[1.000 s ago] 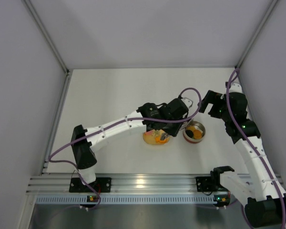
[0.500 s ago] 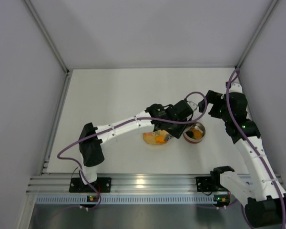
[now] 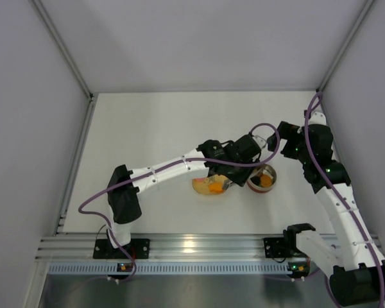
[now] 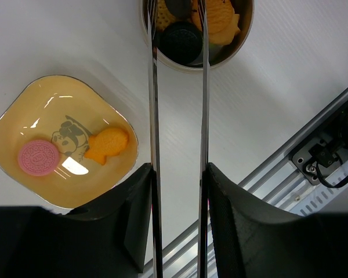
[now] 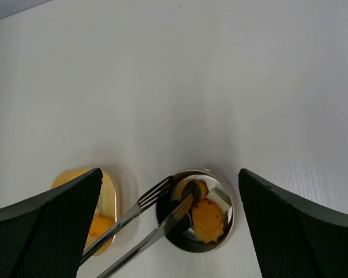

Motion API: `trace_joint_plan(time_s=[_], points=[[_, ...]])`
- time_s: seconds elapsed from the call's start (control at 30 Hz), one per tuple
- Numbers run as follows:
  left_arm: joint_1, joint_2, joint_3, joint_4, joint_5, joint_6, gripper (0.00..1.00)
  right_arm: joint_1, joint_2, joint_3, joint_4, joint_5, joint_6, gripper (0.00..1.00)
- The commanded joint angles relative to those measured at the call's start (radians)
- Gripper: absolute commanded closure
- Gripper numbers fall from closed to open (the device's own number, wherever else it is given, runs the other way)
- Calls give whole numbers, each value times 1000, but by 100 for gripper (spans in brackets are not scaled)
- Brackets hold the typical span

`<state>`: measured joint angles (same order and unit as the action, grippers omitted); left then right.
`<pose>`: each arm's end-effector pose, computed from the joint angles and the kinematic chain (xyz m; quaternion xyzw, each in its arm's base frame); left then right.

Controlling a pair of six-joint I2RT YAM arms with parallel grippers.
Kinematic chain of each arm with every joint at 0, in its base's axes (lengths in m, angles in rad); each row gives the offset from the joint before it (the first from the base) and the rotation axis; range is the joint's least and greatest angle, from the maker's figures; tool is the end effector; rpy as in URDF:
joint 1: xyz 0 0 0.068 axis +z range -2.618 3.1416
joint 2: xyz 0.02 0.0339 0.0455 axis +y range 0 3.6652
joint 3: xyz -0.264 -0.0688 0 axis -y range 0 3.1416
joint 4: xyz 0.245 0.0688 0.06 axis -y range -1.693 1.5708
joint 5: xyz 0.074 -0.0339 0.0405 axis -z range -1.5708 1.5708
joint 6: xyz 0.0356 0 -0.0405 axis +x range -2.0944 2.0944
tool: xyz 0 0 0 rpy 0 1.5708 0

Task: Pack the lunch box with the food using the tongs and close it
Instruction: Place the fake food in the packing box.

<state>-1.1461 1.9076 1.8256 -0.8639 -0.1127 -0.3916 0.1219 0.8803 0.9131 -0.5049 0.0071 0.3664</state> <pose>0.1768 -0.3813 0.3137 0.3339 0.8896 -0.1749 0.2578 0.1910 0.0231 0.3352 0.1058 0.8463 0.1233 0.5074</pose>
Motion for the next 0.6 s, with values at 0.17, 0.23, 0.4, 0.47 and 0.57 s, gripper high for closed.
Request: trace_joint_plan(time_s=[0.17, 0.23, 0.4, 0.47, 0.57], points=[[0, -67, 21, 34, -45, -4, 55, -1, -11, 38, 0, 16, -15, 1], [0, -114, -3, 25, -79, -16, 55, -1, -11, 40, 2, 13, -14, 1], [0, -243, -138, -24, -179, -68, 54, -1, -9, 40, 6, 7, -12, 1], [0, -295, -182, -67, -221, -90, 54, -2, -7, 40, 8, 2, -9, 1], [0, -367, -281, -109, -260, -136, 54, -2, -1, 35, 16, -1, -4, 1]])
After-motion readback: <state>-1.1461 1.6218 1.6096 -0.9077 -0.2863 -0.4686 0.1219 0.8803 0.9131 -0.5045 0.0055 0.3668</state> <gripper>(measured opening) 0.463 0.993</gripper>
